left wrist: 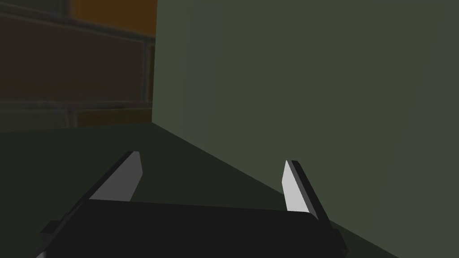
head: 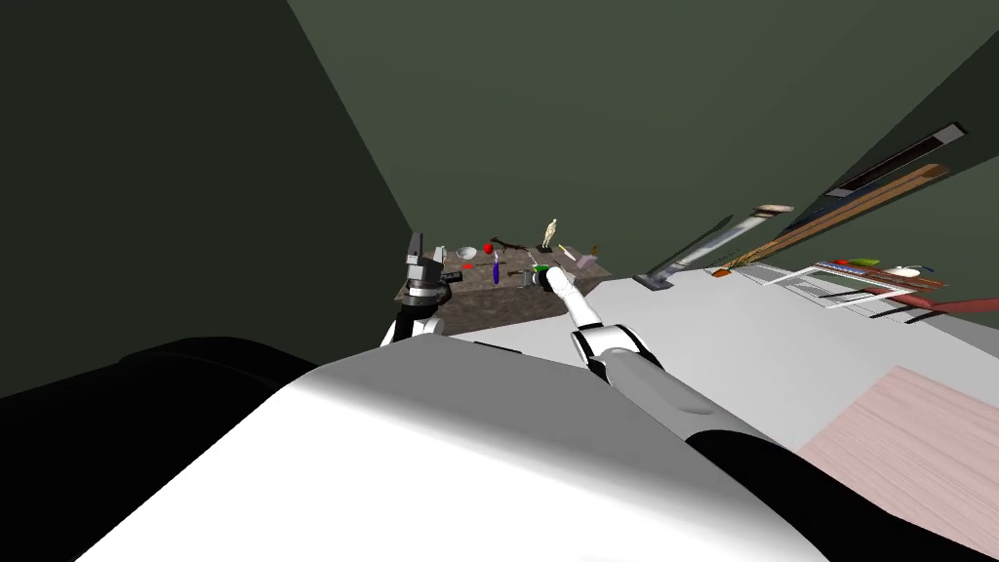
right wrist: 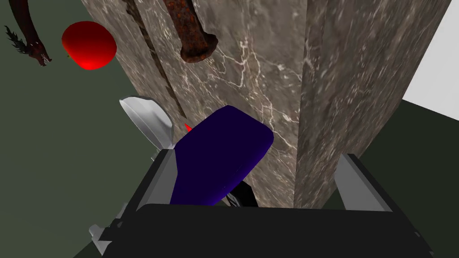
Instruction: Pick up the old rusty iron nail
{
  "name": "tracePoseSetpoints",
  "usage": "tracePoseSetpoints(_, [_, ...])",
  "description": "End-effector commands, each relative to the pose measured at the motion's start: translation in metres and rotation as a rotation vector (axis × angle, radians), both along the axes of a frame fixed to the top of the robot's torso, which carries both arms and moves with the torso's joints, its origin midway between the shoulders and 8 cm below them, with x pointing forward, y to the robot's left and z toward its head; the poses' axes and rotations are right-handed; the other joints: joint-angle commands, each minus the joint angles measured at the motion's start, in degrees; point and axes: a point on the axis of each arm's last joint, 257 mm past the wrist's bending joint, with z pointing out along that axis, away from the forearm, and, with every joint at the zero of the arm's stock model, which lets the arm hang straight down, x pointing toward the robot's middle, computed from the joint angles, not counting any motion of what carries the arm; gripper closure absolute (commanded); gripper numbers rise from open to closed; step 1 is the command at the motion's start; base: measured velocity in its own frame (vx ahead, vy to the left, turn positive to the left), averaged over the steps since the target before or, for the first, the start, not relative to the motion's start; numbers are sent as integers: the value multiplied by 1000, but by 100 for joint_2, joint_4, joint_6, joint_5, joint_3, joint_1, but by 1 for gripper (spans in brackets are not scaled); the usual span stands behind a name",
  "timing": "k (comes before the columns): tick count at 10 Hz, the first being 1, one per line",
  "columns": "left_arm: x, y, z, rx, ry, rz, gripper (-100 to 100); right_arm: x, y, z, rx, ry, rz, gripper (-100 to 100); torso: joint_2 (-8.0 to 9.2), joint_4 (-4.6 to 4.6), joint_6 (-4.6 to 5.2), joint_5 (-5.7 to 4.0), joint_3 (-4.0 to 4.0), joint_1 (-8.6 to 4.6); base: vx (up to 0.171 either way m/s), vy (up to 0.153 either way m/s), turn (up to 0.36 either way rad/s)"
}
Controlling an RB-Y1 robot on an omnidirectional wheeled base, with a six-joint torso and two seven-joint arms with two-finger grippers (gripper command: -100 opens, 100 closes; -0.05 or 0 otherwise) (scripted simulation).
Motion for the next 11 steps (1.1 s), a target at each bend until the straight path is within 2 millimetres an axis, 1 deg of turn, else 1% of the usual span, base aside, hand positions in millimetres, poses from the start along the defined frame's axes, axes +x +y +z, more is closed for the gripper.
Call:
tracePoseSetpoints(1, [0,0,0,0,0,0,0,2,-15,-8,-53,6,-10,-100,0,0,0,0,0,0,80,67,61])
tracePoseSetpoints(2, [0,0,0,0,0,0,0,6,-36,-16,-117,26,-27,-100,7,1,4,-1,3,-10,91,55,117])
tracePoseSetpoints(3, [0,0,0,0,0,0,0,6,-38,-17,-127,23,-28,-100,5,1,2,-3,3,-15,80,43,49])
tracePoseSetpoints(5, [0,0,0,0,0,0,0,11,-81,-31,-245,61,-64,-100,5,1,2,-2,3,-8,116,98,134])
tracePoseSetpoints(6, [0,0,0,0,0,0,0,12,-83,-32,-255,58,-66,-100,-9,-1,0,2,-5,5,131,68,42])
tracePoseSetpoints(7, [0,0,0,0,0,0,0,13,-104,-37,-309,76,-85,-100,-8,-3,4,-1,-6,-7,109,60,79])
tracePoseSetpoints(9, [0,0,0,0,0,0,0,13,-139,-45,-394,109,-118,-100,-9,-3,3,-2,-6,-9,140,74,124])
tracePoseSetpoints(10, [0,0,0,0,0,0,0,13,-139,-45,-394,109,-118,-100,-11,-3,4,-1,-7,-8,96,49,35])
tracePoseSetpoints(11, [0,0,0,0,0,0,0,12,-152,-48,-426,124,-131,-100,1,-1,4,-3,-1,-15,74,50,74])
